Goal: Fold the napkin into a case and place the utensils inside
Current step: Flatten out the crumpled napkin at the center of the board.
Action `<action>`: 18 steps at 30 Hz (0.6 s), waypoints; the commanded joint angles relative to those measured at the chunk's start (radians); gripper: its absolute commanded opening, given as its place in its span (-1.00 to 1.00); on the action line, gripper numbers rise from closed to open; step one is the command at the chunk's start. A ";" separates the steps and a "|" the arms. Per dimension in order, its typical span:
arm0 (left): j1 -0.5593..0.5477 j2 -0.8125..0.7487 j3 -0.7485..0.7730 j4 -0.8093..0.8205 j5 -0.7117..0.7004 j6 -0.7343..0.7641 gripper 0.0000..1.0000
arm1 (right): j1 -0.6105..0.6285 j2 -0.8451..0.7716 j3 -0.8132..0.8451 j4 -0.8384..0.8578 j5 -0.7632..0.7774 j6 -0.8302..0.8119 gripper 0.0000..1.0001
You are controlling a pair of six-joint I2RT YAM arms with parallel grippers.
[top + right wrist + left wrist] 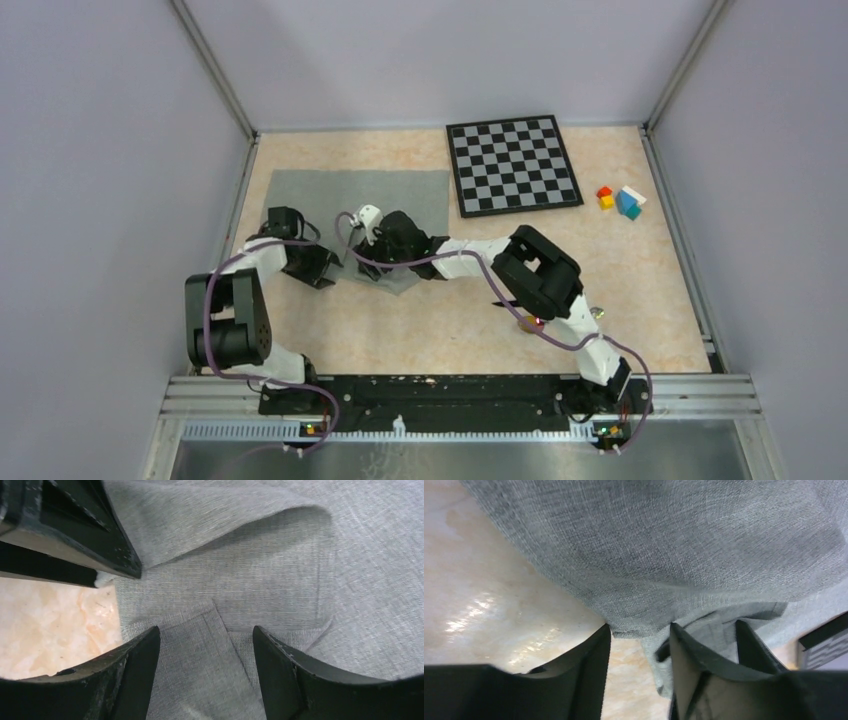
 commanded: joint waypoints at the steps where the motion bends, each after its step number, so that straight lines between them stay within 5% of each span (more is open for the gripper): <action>1: 0.001 0.069 -0.015 0.044 -0.031 0.009 -0.09 | 0.026 0.034 0.079 0.007 0.032 0.040 0.29; 4: 0.005 0.069 -0.005 0.032 -0.094 0.027 -0.51 | 0.027 0.040 0.107 -0.013 0.050 0.059 -0.03; 8: 0.007 0.017 0.024 0.004 -0.150 0.070 -0.85 | 0.029 0.024 0.149 -0.080 0.079 0.068 -0.83; 10: 0.007 -0.030 0.035 -0.024 -0.174 0.091 -1.00 | 0.027 -0.007 0.167 -0.134 0.105 0.073 -1.00; 18: 0.029 -0.289 0.094 -0.279 -0.381 0.120 -1.00 | 0.029 -0.301 -0.013 -0.236 0.064 0.163 -1.00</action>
